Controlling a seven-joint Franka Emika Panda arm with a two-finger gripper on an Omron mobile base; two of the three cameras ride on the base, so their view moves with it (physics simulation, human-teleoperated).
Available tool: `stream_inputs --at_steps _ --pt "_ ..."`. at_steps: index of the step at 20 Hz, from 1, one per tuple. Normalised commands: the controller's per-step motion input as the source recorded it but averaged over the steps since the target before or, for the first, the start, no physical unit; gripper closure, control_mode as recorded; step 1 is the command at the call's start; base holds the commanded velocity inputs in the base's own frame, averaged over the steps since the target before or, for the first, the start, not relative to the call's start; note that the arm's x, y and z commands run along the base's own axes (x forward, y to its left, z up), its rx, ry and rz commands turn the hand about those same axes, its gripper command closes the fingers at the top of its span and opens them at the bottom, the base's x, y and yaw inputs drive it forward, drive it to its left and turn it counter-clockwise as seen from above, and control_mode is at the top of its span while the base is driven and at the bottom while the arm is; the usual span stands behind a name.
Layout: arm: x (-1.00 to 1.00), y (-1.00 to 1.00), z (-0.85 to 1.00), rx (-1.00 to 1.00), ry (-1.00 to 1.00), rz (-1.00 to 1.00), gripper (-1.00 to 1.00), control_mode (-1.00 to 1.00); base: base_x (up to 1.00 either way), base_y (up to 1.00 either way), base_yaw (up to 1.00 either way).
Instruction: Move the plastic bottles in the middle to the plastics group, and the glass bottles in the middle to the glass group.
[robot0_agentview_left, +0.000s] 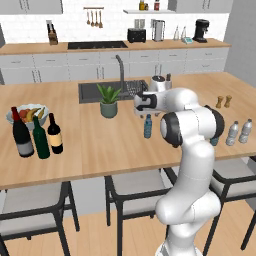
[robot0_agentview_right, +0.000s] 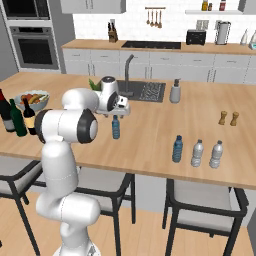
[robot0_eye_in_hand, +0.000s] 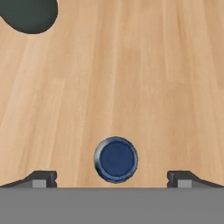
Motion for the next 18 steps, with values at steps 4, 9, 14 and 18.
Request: stream_inputs --at_steps 4,9,14,18 --pt "0.0 -0.19 -0.08 0.0 0.0 -0.02 -1.0 -1.0 0.0 0.0 0.0" --pt "0.0 -0.05 -0.02 0.0 0.0 -0.01 -1.0 -1.0 0.0 0.0 0.0" --pt "-0.05 0.25 -0.03 0.0 -0.07 0.01 -1.0 -1.0 0.0 0.0 0.0" --pt "0.0 0.18 -0.24 0.0 -0.11 0.01 -1.0 -1.0 0.0 0.0 0.0"
